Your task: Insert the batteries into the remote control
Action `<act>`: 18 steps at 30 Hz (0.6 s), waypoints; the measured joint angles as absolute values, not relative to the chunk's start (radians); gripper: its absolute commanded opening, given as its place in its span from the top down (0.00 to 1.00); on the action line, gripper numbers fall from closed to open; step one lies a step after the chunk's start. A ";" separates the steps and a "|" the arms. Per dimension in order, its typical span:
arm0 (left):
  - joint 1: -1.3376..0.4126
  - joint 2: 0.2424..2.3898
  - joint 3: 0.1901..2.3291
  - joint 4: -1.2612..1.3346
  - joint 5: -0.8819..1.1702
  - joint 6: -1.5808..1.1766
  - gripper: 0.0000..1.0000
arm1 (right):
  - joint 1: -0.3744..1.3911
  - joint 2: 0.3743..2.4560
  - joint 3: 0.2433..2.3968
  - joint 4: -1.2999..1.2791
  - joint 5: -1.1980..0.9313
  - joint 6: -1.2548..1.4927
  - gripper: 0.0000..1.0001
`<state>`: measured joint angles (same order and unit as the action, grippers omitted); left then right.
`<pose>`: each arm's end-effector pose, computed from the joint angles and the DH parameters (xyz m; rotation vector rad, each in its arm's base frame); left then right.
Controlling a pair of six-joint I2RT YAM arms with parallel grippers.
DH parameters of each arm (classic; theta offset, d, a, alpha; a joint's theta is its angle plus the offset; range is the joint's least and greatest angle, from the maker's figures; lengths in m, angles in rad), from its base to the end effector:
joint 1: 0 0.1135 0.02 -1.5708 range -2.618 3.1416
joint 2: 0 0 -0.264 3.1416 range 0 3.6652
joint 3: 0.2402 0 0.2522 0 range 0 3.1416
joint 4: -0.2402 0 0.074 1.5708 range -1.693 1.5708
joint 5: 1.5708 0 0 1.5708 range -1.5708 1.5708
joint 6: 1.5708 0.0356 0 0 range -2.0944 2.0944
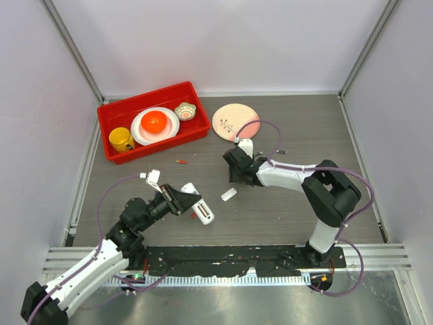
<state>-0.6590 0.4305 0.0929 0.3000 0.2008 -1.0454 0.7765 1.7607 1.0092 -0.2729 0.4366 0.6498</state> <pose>0.1063 -0.0913 0.1951 -0.1754 1.8130 -1.4345 0.2567 0.2310 0.1586 -0.0031 2.4567 0.0381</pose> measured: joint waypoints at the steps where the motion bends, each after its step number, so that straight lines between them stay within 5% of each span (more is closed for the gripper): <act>1: -0.659 0.429 0.093 0.300 0.201 -1.045 1.00 | 0.777 1.750 1.011 -0.263 0.413 0.605 0.96; 18: -0.659 0.365 0.086 0.300 0.201 -1.058 1.00 | 0.723 1.552 0.960 -0.290 0.039 -0.583 0.99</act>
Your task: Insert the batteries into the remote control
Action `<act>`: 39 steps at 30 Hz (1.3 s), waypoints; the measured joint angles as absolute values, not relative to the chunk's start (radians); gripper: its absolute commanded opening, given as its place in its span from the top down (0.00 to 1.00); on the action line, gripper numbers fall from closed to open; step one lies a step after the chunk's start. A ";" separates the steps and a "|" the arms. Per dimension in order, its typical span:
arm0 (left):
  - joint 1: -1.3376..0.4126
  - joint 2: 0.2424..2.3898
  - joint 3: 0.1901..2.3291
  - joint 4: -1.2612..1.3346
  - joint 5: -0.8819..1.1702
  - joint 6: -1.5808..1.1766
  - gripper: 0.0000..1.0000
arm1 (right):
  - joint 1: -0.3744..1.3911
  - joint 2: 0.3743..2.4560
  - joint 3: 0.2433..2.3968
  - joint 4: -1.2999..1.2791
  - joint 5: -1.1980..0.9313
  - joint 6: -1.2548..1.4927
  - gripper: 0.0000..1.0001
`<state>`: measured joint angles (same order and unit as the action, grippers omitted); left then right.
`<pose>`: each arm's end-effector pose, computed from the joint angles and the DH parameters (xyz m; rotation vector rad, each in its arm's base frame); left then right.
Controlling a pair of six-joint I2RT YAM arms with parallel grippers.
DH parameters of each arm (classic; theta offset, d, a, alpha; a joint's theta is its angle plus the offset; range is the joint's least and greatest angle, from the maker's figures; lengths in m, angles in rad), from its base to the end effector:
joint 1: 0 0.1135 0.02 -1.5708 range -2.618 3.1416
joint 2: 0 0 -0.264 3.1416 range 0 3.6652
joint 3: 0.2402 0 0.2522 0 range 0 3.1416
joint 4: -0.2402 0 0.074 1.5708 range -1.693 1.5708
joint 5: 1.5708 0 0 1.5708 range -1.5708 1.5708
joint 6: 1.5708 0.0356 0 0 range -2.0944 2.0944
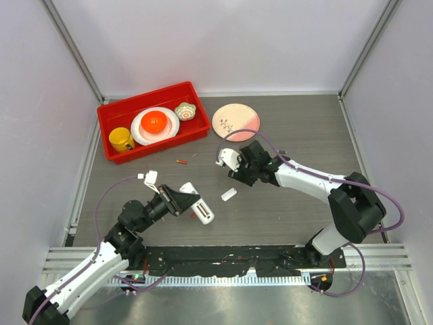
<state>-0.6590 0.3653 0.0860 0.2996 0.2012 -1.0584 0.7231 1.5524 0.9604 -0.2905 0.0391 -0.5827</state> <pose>0.1018 -0.0879 0.2002 -0.1707 1.7535 -1.4695 0.2420 0.2117 0.2059 -1.4761 1.9584 0.0138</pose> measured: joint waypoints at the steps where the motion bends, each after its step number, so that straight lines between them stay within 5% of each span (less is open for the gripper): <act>1: -0.659 0.365 0.084 0.300 0.202 -1.060 1.00 | 0.696 1.544 0.947 -0.290 -0.007 -0.614 0.99; 6: -0.659 0.370 0.074 0.302 0.202 -1.067 1.00 | 0.564 1.493 0.867 -0.292 -0.186 -0.704 0.99; 18: -0.659 0.332 0.074 0.295 0.206 -1.067 1.00 | 0.553 1.492 0.775 -0.259 -0.388 -0.715 0.97; 31: -0.659 0.276 0.068 0.250 0.205 -1.067 1.00 | 0.553 1.493 0.736 -0.197 -0.357 -0.685 0.84; 39: -0.659 0.277 0.067 0.248 0.205 -1.067 1.00 | 0.557 1.493 0.736 -0.188 -0.319 -0.663 0.64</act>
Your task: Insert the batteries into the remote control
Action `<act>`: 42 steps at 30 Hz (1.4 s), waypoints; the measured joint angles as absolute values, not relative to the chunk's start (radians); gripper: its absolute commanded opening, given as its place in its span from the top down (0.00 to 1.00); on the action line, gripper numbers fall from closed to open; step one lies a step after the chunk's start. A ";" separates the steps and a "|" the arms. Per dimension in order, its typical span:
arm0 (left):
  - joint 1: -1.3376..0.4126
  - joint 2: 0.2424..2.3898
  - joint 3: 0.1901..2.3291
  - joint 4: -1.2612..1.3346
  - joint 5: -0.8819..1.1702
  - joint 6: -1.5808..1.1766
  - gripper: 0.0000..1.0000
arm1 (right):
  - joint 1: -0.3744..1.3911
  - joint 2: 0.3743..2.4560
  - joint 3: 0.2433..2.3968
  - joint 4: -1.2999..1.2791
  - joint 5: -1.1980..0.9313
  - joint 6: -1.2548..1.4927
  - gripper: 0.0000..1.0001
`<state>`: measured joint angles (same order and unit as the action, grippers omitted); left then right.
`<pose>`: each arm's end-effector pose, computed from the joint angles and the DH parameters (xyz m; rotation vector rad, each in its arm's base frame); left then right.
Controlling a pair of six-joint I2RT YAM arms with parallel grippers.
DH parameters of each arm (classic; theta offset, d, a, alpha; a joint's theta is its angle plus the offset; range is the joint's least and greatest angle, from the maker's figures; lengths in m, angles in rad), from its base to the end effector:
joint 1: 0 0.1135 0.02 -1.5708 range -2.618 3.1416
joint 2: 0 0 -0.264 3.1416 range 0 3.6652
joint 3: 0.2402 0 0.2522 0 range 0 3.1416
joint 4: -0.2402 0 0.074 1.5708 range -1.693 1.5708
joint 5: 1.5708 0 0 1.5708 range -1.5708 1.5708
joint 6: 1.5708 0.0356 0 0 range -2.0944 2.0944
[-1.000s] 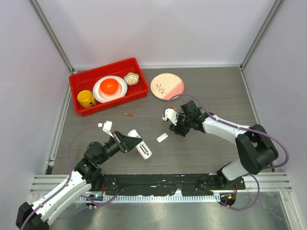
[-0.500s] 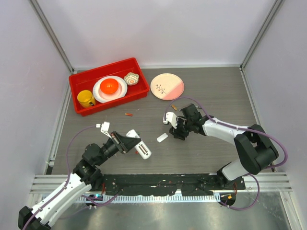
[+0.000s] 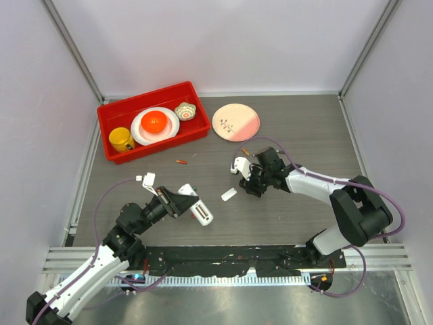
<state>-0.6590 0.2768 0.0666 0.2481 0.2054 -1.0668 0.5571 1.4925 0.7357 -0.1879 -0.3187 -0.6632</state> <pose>0.0959 -0.0835 0.1973 -0.1695 1.7374 -1.4860 0.2333 0.1585 0.1648 -1.5262 1.9579 0.3553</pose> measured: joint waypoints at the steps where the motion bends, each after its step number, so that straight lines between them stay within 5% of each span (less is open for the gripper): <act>1: -0.659 0.277 0.067 0.248 0.205 -1.067 1.00 | 0.559 1.493 0.736 -0.187 -0.314 -0.659 0.63; 7: -0.659 0.276 0.066 0.248 0.205 -1.067 1.00 | 0.562 1.493 0.736 -0.187 -0.294 -0.645 0.57; 14: -0.659 0.276 0.064 0.244 0.205 -1.067 1.00 | 0.566 1.493 0.736 -0.187 -0.281 -0.630 0.32; 23: -0.659 0.270 0.061 0.234 0.206 -1.067 1.00 | 0.573 1.492 0.743 -0.187 -0.270 -0.618 0.14; 29: -0.659 0.270 0.060 0.234 0.206 -1.067 1.00 | 0.574 1.458 0.787 -0.176 -0.251 -0.525 0.11; 32: -0.659 0.270 0.060 0.234 0.205 -1.067 1.00 | 0.576 1.367 0.812 -0.116 -0.168 -0.343 0.01; 38: -0.659 0.292 0.060 0.241 0.202 -1.067 1.00 | 0.513 1.369 1.036 -0.129 -0.068 0.152 0.13; 42: -0.659 0.347 0.060 0.262 0.202 -1.069 1.00 | 0.517 1.347 0.963 -0.107 0.046 0.436 0.10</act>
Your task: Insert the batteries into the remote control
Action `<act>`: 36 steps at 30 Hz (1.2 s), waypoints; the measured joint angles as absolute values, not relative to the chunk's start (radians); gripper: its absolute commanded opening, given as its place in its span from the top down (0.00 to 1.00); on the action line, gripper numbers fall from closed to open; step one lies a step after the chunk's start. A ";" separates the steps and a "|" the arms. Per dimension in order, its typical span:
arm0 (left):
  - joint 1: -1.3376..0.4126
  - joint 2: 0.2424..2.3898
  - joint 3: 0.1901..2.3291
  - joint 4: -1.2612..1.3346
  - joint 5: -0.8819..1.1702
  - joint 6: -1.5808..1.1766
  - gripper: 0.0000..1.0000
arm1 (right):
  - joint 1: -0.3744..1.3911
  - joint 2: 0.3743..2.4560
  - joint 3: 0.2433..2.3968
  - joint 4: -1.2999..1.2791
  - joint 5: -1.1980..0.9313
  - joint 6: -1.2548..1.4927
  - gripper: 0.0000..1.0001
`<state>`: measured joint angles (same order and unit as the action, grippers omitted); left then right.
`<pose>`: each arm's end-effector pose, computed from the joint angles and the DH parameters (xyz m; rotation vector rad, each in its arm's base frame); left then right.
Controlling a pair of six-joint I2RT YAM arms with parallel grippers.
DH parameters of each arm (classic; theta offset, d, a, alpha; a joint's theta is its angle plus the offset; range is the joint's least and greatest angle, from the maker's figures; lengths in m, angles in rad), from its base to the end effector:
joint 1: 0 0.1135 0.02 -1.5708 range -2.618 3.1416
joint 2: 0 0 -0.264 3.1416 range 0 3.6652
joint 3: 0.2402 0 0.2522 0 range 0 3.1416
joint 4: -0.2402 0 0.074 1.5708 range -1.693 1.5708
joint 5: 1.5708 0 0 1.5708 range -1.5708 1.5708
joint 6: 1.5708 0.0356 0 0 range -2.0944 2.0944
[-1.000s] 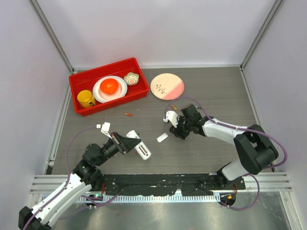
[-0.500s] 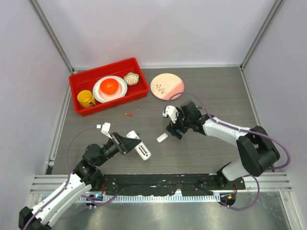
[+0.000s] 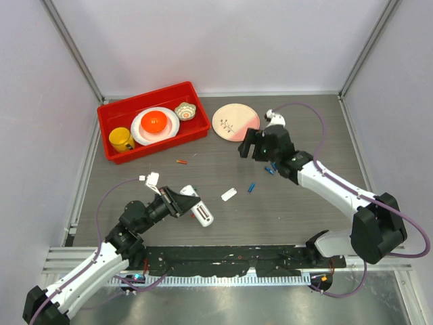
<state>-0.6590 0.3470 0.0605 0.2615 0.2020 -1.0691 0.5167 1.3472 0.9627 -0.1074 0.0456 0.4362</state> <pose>0.1004 -0.0868 0.1889 -0.1928 1.8035 -1.4576 0.2683 0.1506 0.2829 -0.0560 2.1058 0.5357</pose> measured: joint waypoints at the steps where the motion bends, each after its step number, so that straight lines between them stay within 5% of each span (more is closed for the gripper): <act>1: -0.659 0.358 0.060 0.268 0.202 -1.070 1.00 | 0.542 1.339 0.930 -0.135 0.111 0.501 0.08; 10: -0.659 0.382 0.056 0.372 0.238 -1.070 1.00 | 0.673 1.279 0.821 -0.354 0.513 0.763 0.06; 17: -0.659 0.339 0.048 0.507 0.284 -1.072 1.00 | 0.662 1.223 0.696 -0.318 0.469 0.804 0.22; 36: -0.659 0.435 0.048 0.572 0.300 -1.071 1.00 | 0.734 1.428 0.701 -0.280 0.364 0.808 0.39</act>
<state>-0.6590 0.4351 0.0479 0.5716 0.2996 -1.0710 0.7341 1.4277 0.7010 -0.2802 0.3637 0.8078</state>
